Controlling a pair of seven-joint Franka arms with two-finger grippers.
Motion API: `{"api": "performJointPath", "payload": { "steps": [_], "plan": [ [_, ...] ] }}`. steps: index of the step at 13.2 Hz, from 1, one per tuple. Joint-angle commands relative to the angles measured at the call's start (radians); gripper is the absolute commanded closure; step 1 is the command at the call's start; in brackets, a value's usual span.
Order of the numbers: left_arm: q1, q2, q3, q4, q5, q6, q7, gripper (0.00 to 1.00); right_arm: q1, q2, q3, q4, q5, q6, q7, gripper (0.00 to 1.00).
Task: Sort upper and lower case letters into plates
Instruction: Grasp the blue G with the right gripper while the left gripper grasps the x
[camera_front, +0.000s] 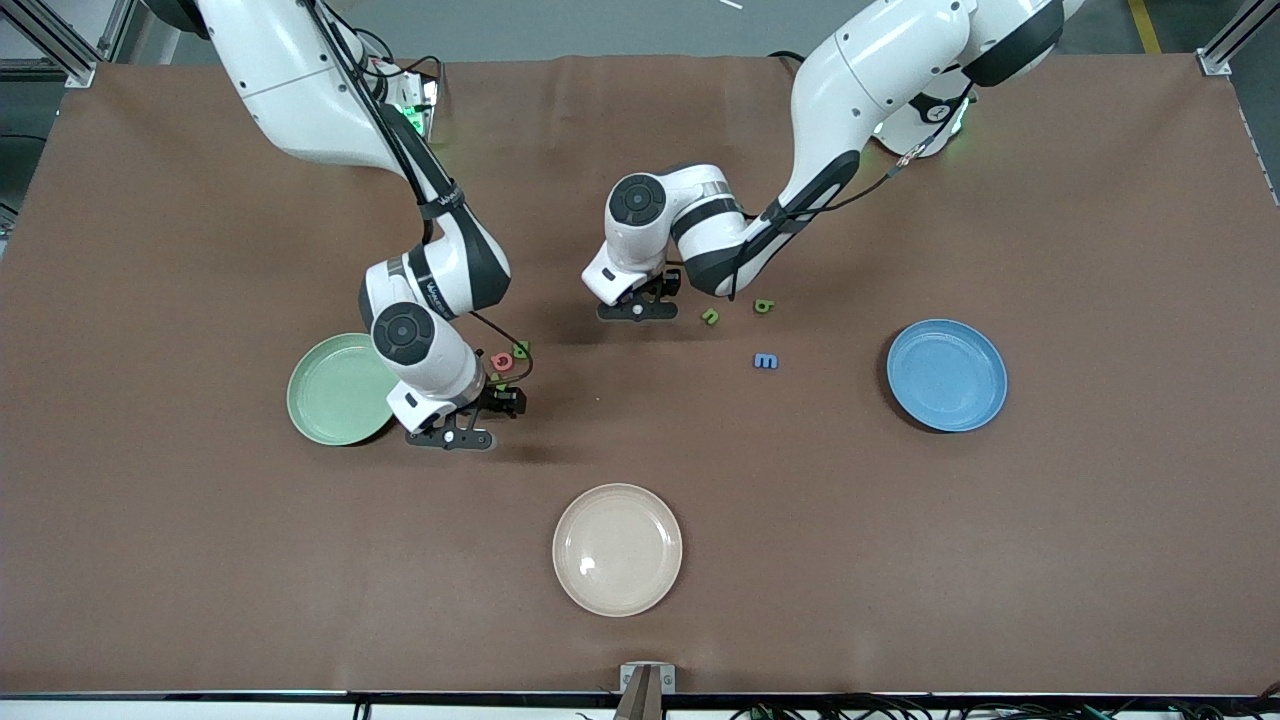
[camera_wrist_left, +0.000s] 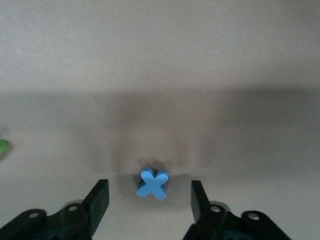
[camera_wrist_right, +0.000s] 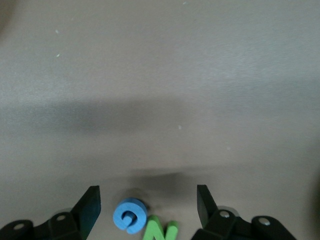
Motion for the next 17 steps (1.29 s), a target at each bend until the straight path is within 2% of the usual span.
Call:
{"api": "performJointPath", "payload": {
  "steps": [1,4,7,15,17],
  "plan": [
    [-0.012,0.019,0.001,0.016,0.021,0.006,-0.004,0.33,0.038,0.022,-0.007,-0.001,-0.016,0.029,0.024,0.14],
    [-0.012,0.022,0.003,0.018,0.024,0.006,-0.003,0.37,0.052,0.03,-0.007,-0.001,-0.018,0.036,0.004,0.14],
    [-0.011,0.031,0.003,0.019,0.074,0.006,-0.004,0.4,0.054,0.035,-0.007,-0.002,-0.021,0.04,-0.018,0.16],
    [-0.011,0.039,0.003,0.019,0.073,0.006,-0.015,0.64,0.054,0.047,-0.006,-0.01,-0.019,0.064,-0.016,0.17],
    [-0.009,0.037,0.003,0.018,0.073,0.006,-0.013,0.74,0.052,0.047,-0.006,-0.015,-0.018,0.06,-0.015,0.17]
  ]
}}
